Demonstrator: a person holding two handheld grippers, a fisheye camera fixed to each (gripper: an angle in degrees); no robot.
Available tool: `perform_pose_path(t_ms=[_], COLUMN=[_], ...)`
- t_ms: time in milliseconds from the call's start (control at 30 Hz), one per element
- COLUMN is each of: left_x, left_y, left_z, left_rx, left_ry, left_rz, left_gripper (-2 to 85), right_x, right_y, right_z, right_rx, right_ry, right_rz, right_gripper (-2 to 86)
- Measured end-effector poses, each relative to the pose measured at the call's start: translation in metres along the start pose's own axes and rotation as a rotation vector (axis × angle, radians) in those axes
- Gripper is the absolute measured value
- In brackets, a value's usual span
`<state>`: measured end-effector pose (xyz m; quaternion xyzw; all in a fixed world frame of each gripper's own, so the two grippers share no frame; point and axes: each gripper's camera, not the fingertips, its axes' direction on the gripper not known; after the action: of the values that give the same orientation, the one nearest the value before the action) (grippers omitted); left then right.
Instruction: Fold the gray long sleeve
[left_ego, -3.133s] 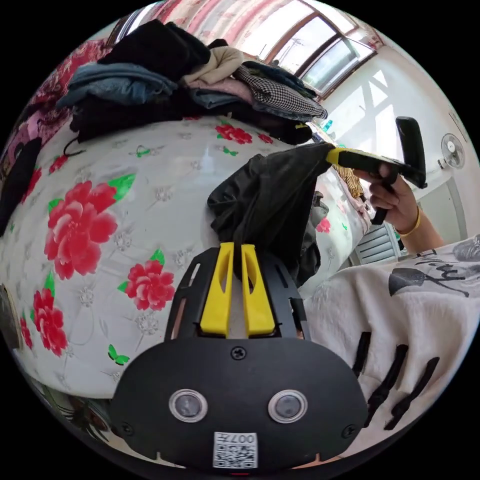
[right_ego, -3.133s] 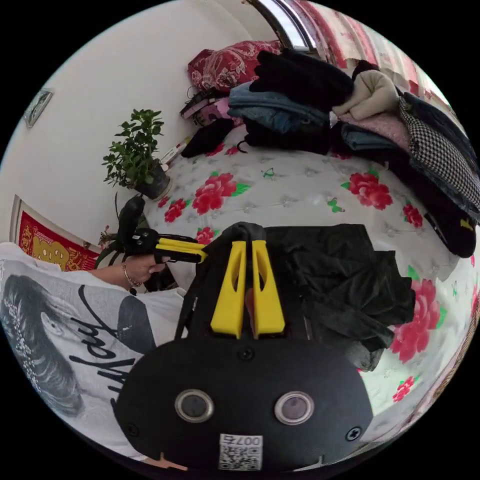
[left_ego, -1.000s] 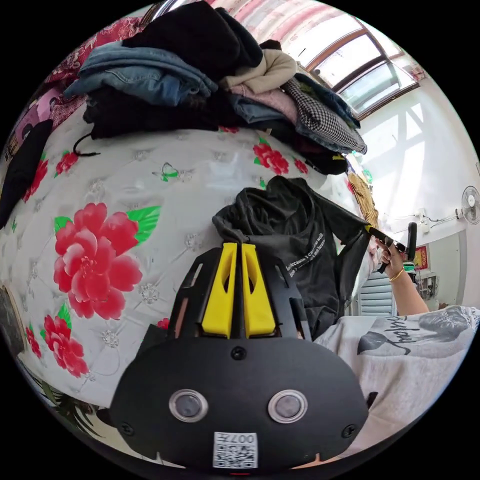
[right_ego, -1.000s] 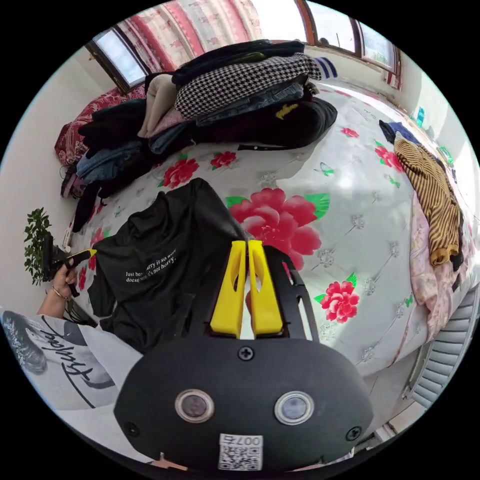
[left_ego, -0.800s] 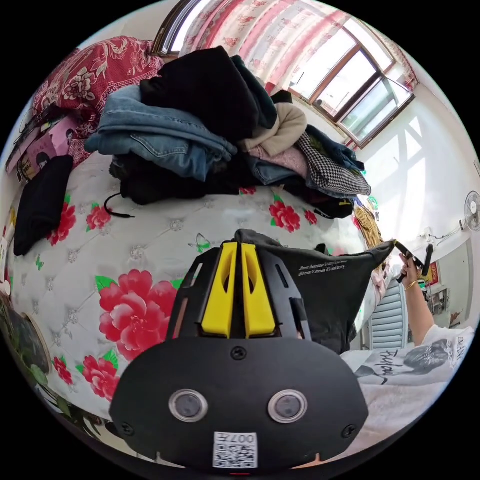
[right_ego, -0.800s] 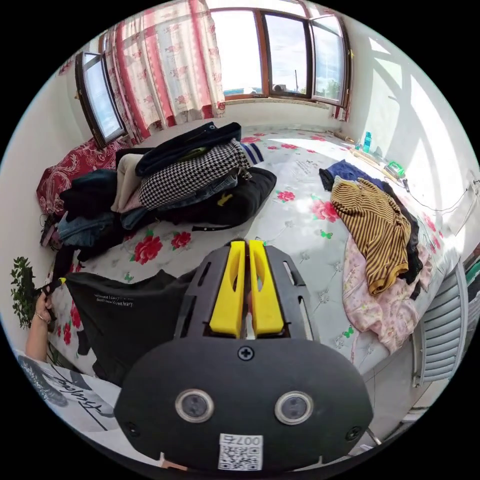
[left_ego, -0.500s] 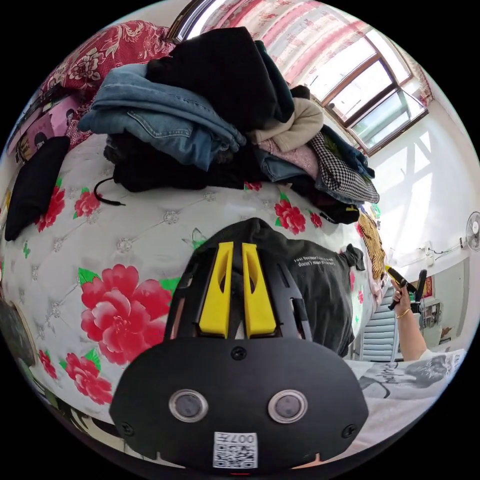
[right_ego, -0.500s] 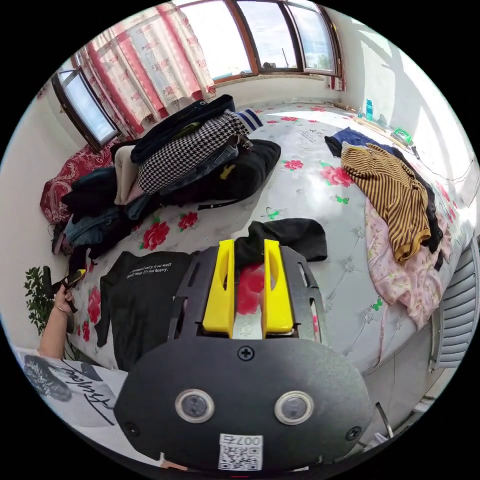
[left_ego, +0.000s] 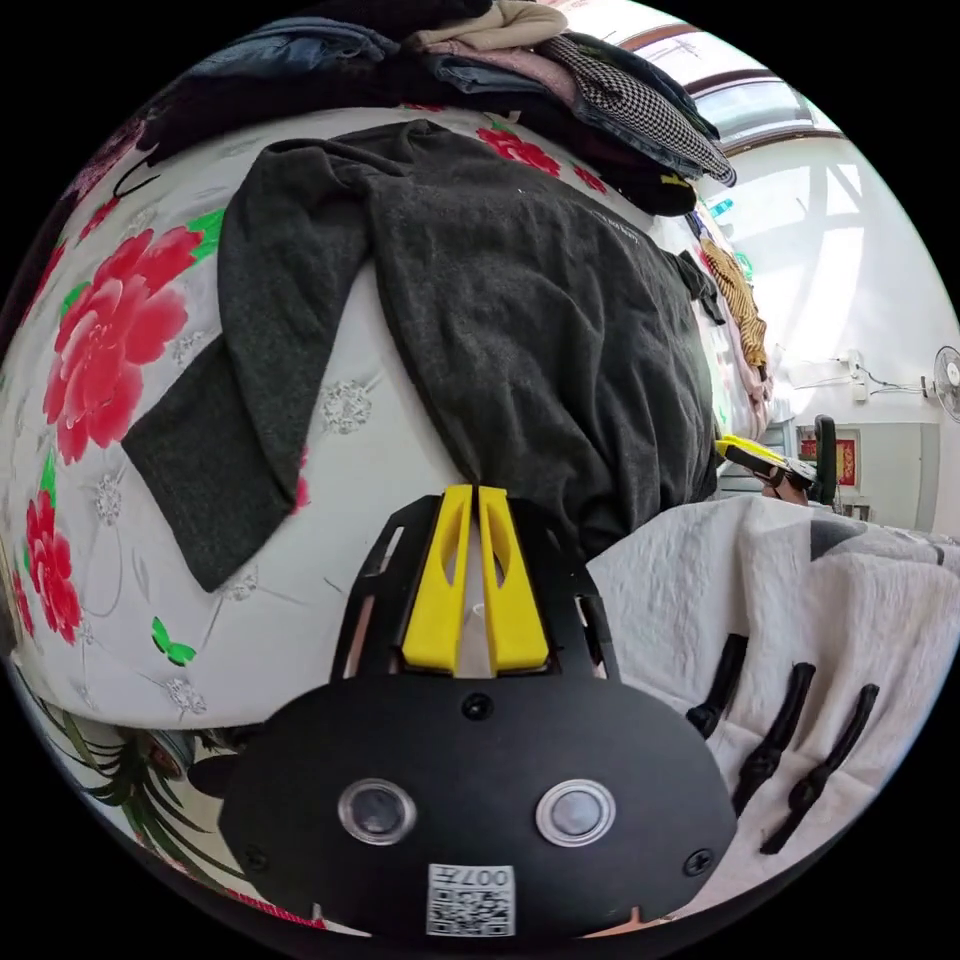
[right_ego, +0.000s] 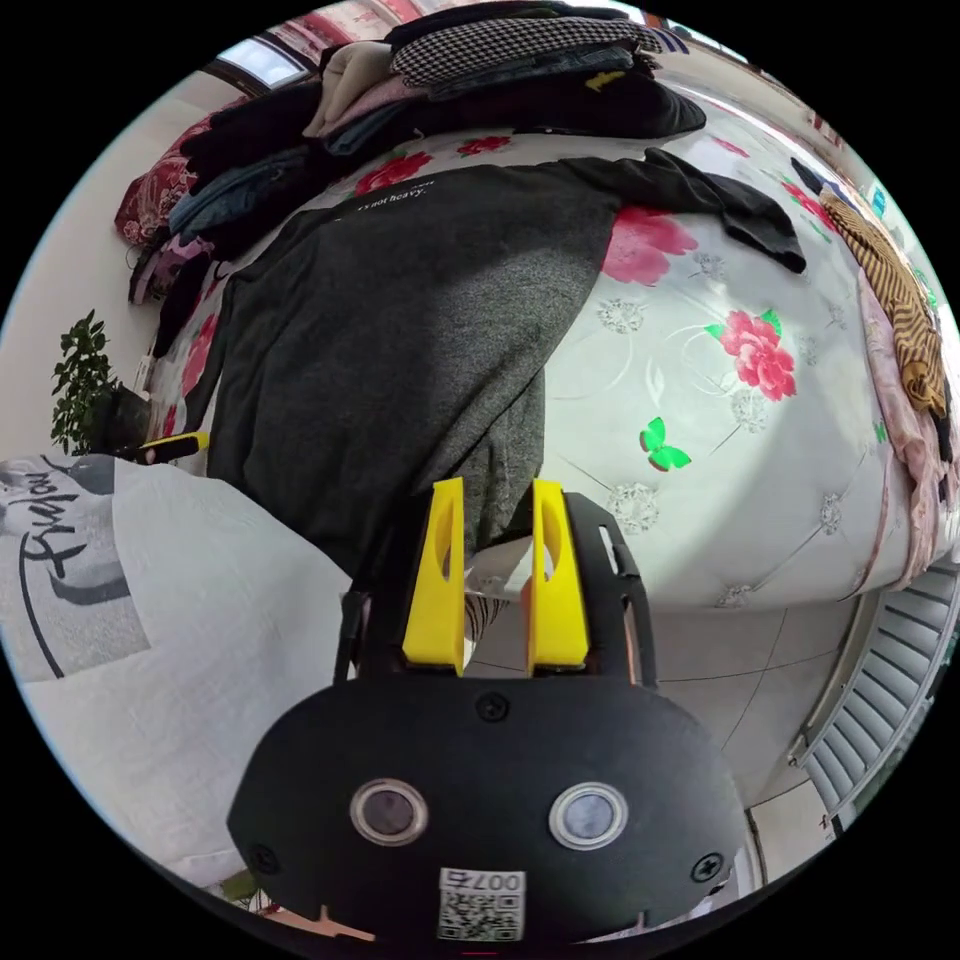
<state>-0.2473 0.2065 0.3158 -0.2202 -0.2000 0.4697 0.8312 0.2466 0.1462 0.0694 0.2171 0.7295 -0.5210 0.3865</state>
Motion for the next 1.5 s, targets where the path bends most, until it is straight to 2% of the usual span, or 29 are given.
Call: perform_pose_path(t_ms=[100, 167, 233, 333, 367, 467, 633, 800, 1000, 1067, 1133, 1167, 1233, 1333, 1400, 1500], left_x=[0.000, -0.005, -0.010, -0.014, -0.017, -0.029, -0.035, -0.039, -0.029, -0.021, -0.014, -0.010, -0.005, -0.009, -0.032, -0.054], left_y=[-0.031, -0.051, -0.071, -0.102, -0.110, -0.115, -0.058, 0.020, 0.023, 0.019, 0.013, 0.012, 0.012, 0.032, 0.068, 0.126], left_z=[0.005, 0.006, -0.006, -0.037, -0.045, -0.049, -0.075, -0.086, -0.062, -0.062, -0.064, -0.067, -0.071, -0.100, -0.151, -0.229], left_rx=[-0.082, -0.095, -0.039, 0.121, 0.179, 0.214, 0.298, 0.254, 0.176, 0.176, 0.158, 0.153, 0.131, 0.190, 0.334, 0.534], left_ry=[0.028, 0.072, 0.088, 0.128, 0.118, 0.087, 0.071, -0.027, 0.001, -0.073, -0.095, -0.089, -0.074, 0.039, 0.214, 0.429], left_rz=[0.080, 0.113, 0.090, 0.054, 0.008, -0.115, -0.118, -0.067, 0.001, 0.002, 0.018, 0.036, 0.069, 0.072, -0.013, -0.017], left_gripper=[-0.3, -0.5, -0.6, -0.1, 0.3, 3.8, 6.6, 7.1, 6.2, 5.5, 2.6, 0.8, -0.2, -0.8, -0.9, -1.0], right_x=[-0.011, -0.011, -0.006, 0.028, 0.046, 0.066, 0.042, 0.025, 0.049, 0.054, 0.053, 0.050, 0.049, 0.053, 0.064, 0.079], right_y=[-0.014, -0.023, -0.027, -0.030, -0.027, -0.018, 0.012, 0.021, -0.015, -0.027, -0.032, -0.028, -0.019, 0.013, 0.053, 0.108], right_z=[0.001, -0.011, -0.036, -0.073, -0.080, -0.074, -0.063, -0.053, -0.058, -0.049, -0.041, -0.044, -0.053, -0.090, -0.140, -0.216], right_rx=[-0.017, 0.016, 0.128, 0.308, 0.353, 0.341, 0.296, 0.215, 0.207, 0.158, 0.111, 0.129, 0.148, 0.227, 0.320, 0.455], right_ry=[0.094, 0.024, -0.050, -0.130, -0.128, -0.070, 0.017, 0.158, 0.127, 0.092, 0.090, 0.132, 0.095, 0.008, -0.093, -0.277], right_rz=[-0.007, -0.021, -0.003, 0.207, 0.340, 0.468, 0.324, 0.157, 0.145, 0.149, 0.154, 0.170, 0.171, 0.153, 0.140, 0.108], right_gripper=[0.9, 0.5, 0.4, 0.9, 1.2, 2.1, 3.0, 4.1, 4.1, 2.9, 1.8, 1.1, 0.5, 0.0, -0.1, -0.1])
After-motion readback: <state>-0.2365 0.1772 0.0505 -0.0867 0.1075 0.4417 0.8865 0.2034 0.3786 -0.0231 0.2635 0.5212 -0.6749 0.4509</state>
